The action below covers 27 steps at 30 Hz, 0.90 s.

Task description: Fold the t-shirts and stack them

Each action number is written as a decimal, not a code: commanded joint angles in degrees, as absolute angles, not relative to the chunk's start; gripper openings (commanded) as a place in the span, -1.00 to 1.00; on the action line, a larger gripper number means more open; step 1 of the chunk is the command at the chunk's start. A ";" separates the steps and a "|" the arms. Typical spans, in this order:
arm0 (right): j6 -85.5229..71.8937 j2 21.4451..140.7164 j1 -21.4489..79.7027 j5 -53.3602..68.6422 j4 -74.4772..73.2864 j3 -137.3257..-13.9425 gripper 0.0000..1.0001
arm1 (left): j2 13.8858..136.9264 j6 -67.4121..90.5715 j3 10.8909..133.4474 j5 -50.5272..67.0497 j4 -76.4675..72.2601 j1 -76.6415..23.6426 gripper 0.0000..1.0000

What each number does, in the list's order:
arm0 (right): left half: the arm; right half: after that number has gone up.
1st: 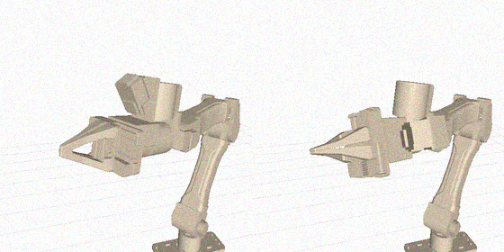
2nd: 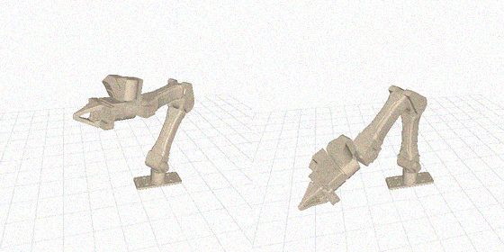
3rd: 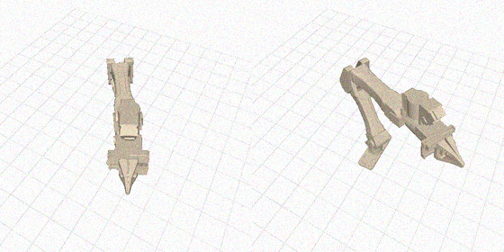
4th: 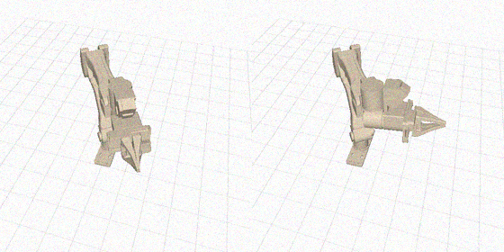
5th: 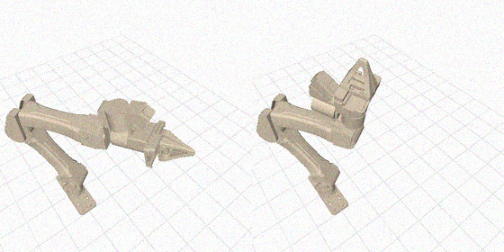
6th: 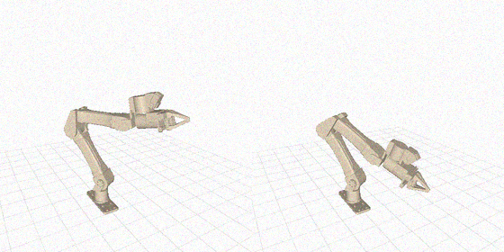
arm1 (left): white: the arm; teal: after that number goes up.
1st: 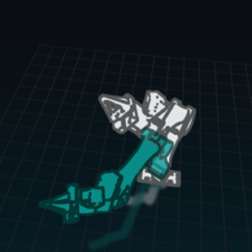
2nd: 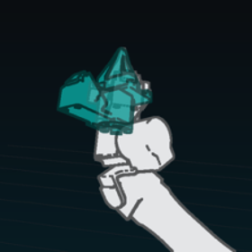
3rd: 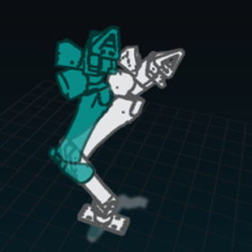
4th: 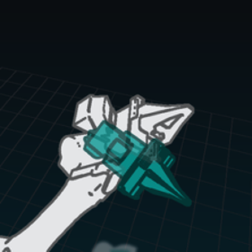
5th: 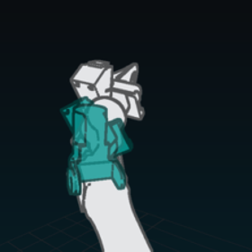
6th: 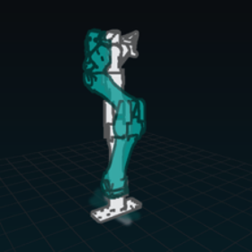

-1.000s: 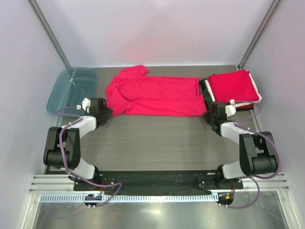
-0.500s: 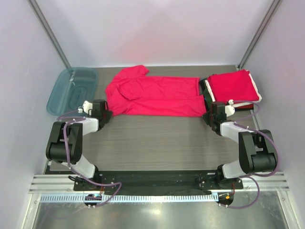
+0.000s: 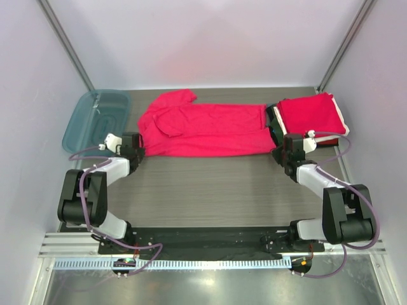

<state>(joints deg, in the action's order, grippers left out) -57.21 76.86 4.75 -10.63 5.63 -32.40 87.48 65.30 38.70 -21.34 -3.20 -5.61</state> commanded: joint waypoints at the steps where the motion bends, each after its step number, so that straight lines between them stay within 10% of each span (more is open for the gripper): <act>1: -57.48 75.23 4.66 -13.70 2.48 -38.03 -0.98 | 84.90 63.90 42.78 -24.35 0.00 -5.36 -1.00; 10: -56.60 73.41 2.11 -9.49 -10.27 -58.97 -0.97 | 79.47 61.44 62.32 -19.95 18.46 -4.13 -1.00; 27: -57.39 53.27 2.11 -5.36 -18.08 -27.51 -0.98 | 61.10 59.68 36.58 -23.73 32.25 -4.13 -0.98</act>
<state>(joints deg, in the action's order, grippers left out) -58.37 57.19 2.39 -4.71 -16.01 -27.51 66.17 61.73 37.56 -20.49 30.24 -4.43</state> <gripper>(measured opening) 0.024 0.020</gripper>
